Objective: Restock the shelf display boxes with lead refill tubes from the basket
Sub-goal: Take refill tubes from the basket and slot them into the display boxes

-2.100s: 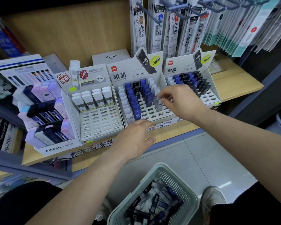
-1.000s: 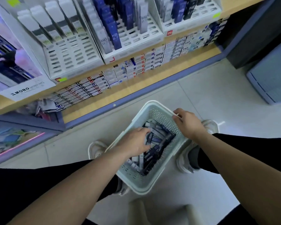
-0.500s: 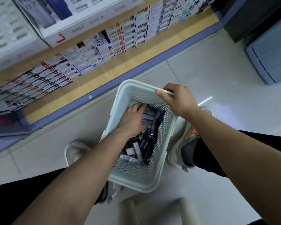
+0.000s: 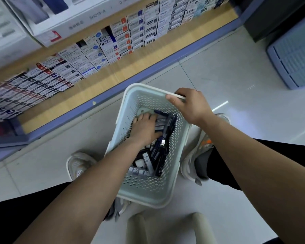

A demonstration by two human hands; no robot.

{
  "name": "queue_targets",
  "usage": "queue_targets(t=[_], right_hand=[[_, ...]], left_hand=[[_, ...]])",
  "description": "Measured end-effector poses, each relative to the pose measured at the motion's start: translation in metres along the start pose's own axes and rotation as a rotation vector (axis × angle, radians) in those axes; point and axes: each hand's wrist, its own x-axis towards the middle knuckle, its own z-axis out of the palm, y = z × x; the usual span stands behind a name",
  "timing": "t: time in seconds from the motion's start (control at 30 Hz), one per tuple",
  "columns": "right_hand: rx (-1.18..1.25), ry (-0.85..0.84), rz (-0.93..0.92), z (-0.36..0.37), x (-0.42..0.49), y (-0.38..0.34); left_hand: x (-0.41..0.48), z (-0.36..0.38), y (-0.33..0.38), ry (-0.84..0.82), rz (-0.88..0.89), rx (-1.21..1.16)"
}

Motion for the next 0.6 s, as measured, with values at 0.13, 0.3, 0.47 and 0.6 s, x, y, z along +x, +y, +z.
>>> queue_targets(t=[0.13,0.3,0.47,0.6], right_hand=[[0.001,0.005,-0.001,0.001,0.001,0.002],[0.008,0.009,-0.009,0.001,0.001,0.001],[0.021,0.011,0.000,0.001,0.000,0.001],[0.033,0.010,0.006,0.001,0.000,0.000]], left_hand=[[0.006,-0.001,0.002,-0.057,0.014,0.014],[0.009,-0.006,0.000,-0.169,0.030,-0.055],[0.002,-0.003,0.004,-0.139,0.060,0.008],[-0.002,-0.003,0.009,-0.147,0.033,-0.019]])
